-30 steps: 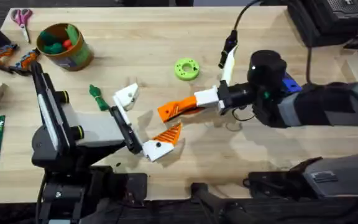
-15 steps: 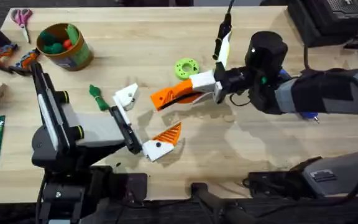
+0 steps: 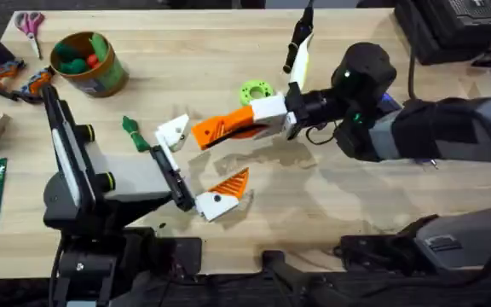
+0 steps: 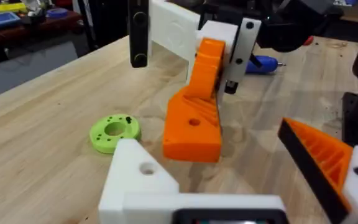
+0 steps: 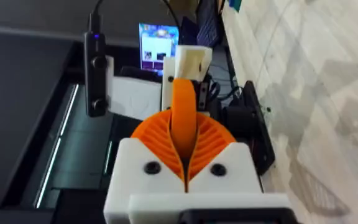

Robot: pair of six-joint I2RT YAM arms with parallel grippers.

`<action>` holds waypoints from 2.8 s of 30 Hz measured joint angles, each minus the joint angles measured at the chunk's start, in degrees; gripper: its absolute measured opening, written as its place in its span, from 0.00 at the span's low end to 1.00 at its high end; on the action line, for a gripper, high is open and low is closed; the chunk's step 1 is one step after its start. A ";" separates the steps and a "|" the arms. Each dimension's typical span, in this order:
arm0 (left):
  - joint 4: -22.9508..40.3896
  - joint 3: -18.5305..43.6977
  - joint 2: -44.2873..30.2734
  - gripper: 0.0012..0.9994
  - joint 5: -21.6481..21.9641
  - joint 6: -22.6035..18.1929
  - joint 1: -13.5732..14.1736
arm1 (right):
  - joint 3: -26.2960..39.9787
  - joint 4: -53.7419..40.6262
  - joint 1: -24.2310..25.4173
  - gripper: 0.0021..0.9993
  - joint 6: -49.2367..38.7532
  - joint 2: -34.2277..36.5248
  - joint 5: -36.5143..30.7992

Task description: Pick up the gripper from the table and insert it into the empty holder that is missing its gripper. Then pick up a screw, insert it into the mounting hole, and use the screwdriver to tighten it. Finally, clean up the table by picking up the vegetable and placing it into the bucket.

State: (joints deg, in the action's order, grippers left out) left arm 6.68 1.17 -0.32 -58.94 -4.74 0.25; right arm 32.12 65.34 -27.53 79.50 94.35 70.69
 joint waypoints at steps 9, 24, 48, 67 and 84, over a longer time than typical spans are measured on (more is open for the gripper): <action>0.00 0.00 0.02 0.99 0.00 -0.02 0.00 | 0.00 -0.13 -1.61 0.01 -0.07 0.18 -2.79; 0.08 0.00 0.02 0.99 -0.32 -0.22 0.00 | 0.09 5.40 -2.84 0.01 -0.22 3.98 -5.18; 0.14 -0.02 0.00 0.99 0.55 0.15 -0.20 | 0.44 2.27 -5.35 0.01 -5.53 3.87 -8.46; 0.24 -0.02 0.00 0.99 0.11 0.65 -0.57 | 8.71 -14.07 -8.26 0.01 -11.51 3.87 -9.21; 0.43 -0.02 0.00 0.99 -0.39 0.68 -0.83 | 9.18 -14.80 -8.13 0.01 -13.12 3.86 -10.49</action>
State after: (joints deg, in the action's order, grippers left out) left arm 7.11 1.15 -0.32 -59.33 -4.05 -0.58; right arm 41.30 50.54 -35.66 66.39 98.21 60.20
